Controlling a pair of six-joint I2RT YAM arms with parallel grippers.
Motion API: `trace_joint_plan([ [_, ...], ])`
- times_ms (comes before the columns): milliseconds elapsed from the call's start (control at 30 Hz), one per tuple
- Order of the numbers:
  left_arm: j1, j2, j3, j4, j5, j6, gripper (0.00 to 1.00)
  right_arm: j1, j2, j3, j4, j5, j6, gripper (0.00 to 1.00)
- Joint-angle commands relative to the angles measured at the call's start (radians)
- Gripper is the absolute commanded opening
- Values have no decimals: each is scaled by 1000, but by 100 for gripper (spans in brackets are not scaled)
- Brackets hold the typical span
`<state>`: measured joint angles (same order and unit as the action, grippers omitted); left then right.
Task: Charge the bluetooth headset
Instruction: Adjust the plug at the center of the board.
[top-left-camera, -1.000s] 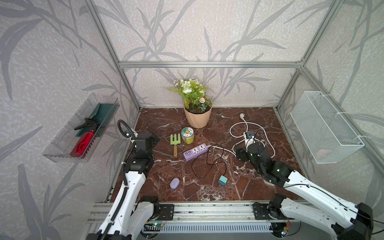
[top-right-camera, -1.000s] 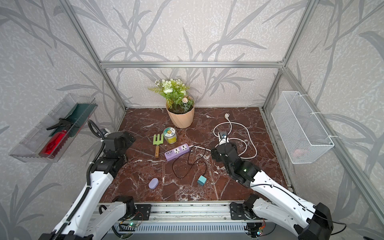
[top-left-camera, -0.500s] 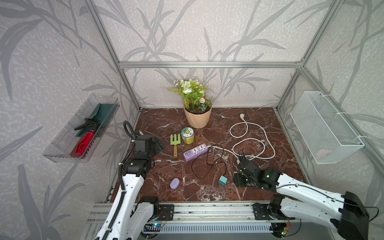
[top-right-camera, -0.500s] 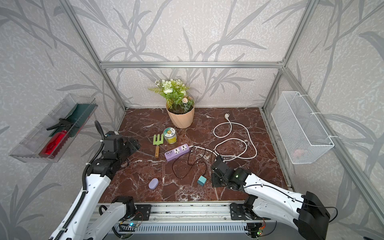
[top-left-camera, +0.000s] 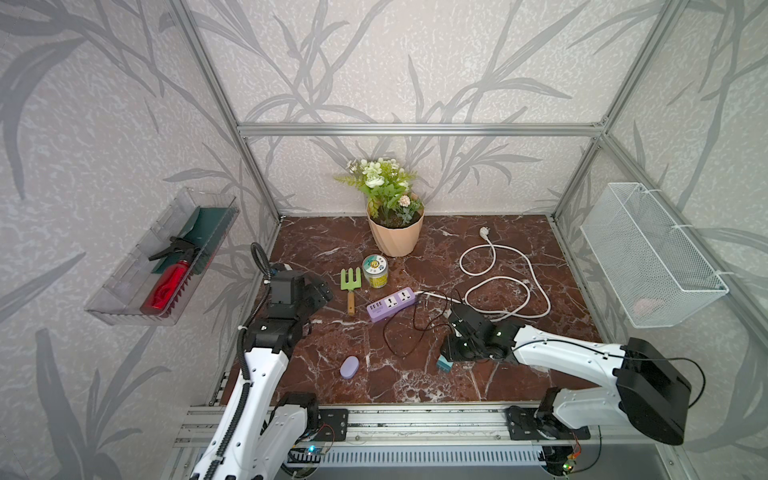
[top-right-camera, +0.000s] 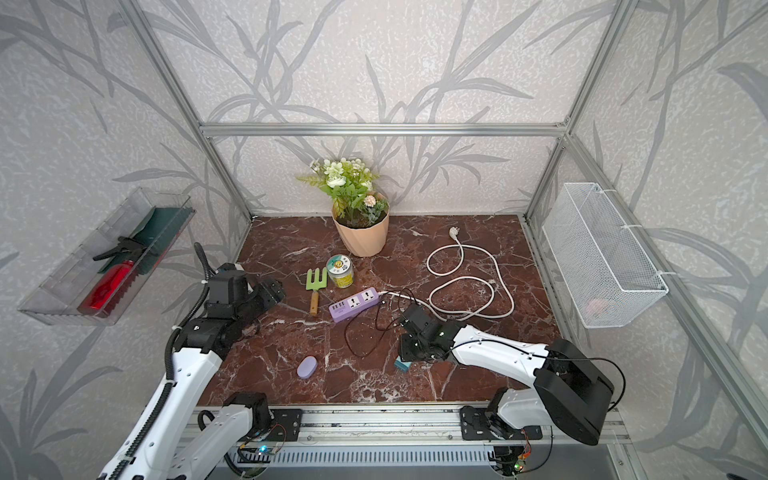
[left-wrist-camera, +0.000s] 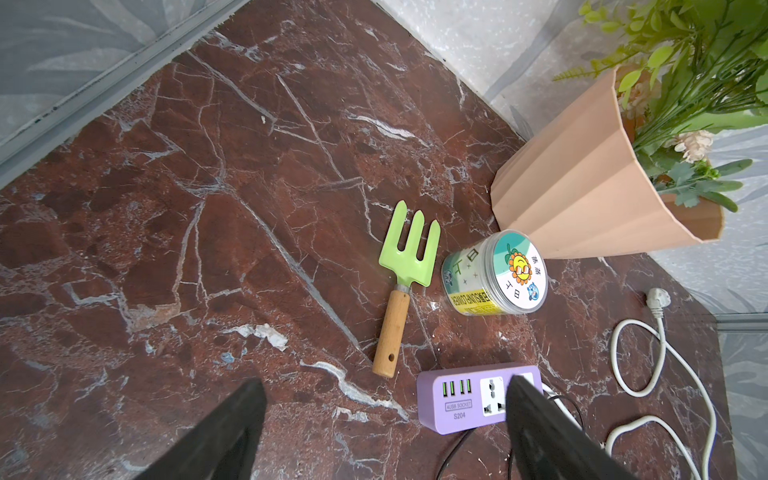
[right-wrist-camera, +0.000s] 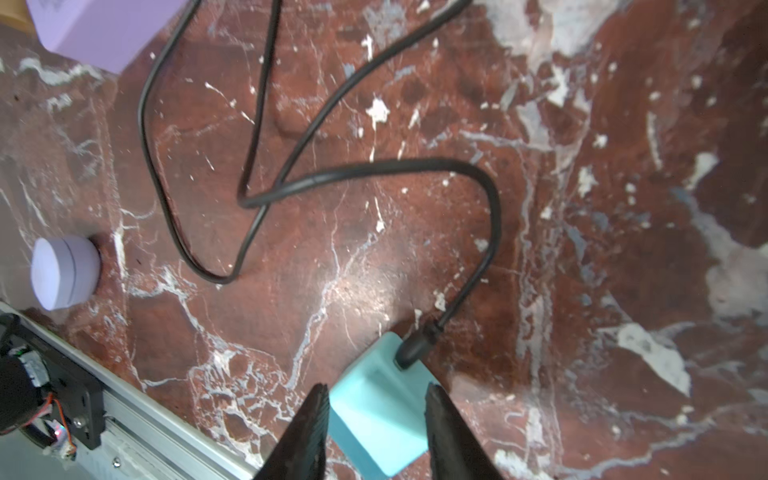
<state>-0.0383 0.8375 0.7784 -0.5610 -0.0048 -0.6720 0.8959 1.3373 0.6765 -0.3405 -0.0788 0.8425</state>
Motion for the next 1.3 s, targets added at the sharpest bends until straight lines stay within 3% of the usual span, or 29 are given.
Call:
trace_joint_plan([
  [0, 0, 7, -18, 7, 11, 10, 90, 3, 22, 30, 6, 57, 47, 40],
  [433, 0, 14, -22, 18, 41, 13, 90, -15, 154, 116, -71, 125, 87, 30],
  [633, 0, 2, -29, 19, 46, 17, 90, -15, 93, 81, -66, 122, 106, 40],
  [833, 0, 0, -38, 27, 47, 15, 90, -15, 62, 77, -121, 153, 114, 40],
  [1100, 0, -1, -44, 22, 62, 8, 90, -17, 96, 52, -93, 99, 156, 43],
  [1267, 0, -13, -53, -4, 74, 14, 91, -11, 18, 17, -116, 62, 185, 67],
])
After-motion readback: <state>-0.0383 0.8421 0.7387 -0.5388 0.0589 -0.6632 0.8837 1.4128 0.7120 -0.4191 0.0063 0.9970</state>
